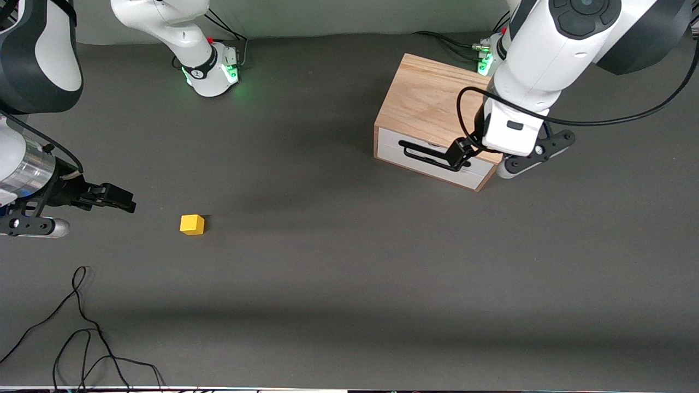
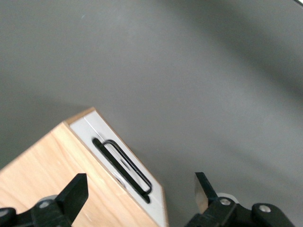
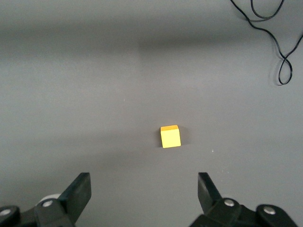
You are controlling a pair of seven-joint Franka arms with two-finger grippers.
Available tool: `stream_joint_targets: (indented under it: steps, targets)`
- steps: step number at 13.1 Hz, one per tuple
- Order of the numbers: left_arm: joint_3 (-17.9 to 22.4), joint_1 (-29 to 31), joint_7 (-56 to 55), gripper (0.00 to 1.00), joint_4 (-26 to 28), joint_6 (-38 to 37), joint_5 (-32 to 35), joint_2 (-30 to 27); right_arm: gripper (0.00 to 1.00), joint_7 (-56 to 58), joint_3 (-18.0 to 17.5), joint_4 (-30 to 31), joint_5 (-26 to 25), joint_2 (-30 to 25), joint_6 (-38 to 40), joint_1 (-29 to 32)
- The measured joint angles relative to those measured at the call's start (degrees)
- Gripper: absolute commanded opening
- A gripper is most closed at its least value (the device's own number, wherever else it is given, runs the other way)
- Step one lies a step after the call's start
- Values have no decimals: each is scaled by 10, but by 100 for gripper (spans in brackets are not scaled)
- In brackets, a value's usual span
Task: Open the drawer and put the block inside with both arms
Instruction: 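Move the left gripper down to the black drawer handle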
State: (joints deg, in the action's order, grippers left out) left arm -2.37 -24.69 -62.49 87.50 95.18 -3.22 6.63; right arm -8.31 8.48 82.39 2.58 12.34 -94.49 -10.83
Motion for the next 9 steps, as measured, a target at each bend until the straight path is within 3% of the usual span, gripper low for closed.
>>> stream_joint_targets:
  steps: [5, 9]
  targets:
    - [2, -9, -272, 100, 0, -18, -12, 5, 100, 0, 3, 0, -1, 0, 0, 3]
    - [1, -36, -342, 100, 5, -70, -9, 43, 100, 13, 2, 0, -7, 0, 0, 1]
